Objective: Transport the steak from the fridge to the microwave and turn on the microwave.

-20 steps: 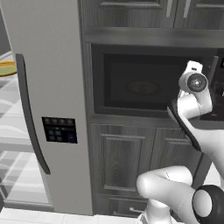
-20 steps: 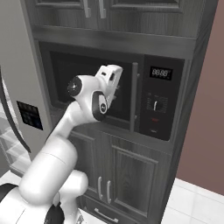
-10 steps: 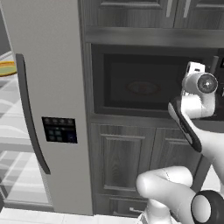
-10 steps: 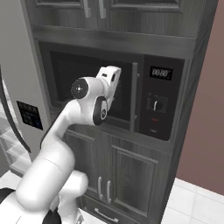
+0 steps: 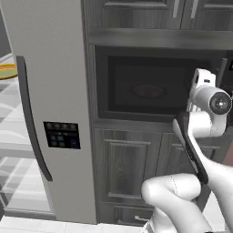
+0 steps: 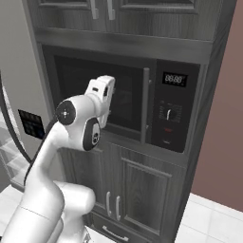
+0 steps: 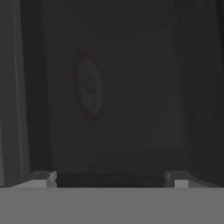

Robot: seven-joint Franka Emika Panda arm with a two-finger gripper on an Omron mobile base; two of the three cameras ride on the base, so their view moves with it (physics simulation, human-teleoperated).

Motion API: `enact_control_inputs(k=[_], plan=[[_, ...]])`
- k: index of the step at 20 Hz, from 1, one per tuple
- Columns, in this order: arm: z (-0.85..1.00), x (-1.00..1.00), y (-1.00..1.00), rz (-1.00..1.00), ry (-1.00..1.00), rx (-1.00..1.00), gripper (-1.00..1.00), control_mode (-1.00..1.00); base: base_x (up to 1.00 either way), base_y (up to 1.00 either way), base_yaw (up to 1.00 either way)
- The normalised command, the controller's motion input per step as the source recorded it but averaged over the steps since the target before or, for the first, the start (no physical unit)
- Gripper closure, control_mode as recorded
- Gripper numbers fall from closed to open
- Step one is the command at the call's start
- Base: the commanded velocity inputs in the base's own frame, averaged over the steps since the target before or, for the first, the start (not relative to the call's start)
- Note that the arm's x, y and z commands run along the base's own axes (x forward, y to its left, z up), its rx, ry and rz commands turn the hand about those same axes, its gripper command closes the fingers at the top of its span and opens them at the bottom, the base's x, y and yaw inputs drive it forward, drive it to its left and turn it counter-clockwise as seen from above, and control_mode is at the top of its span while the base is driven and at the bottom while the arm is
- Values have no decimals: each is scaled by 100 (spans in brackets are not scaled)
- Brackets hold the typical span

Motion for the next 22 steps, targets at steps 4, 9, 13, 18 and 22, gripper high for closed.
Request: enact_control_inputs(k=[4, 9, 13, 18, 22], plan=[[11, -100, 1, 11, 0, 0, -100, -100, 0, 0, 0], [9, -100, 0, 12, 0, 0, -100, -100, 0, 0, 0], [14, -100, 0, 11, 6, 1, -100, -100, 0, 0, 0], [5, -100, 0, 10, 7, 0, -100, -100, 0, 0, 0], [-36, -97, -1, 8, 2, 0, -100, -100, 0, 0, 0]])
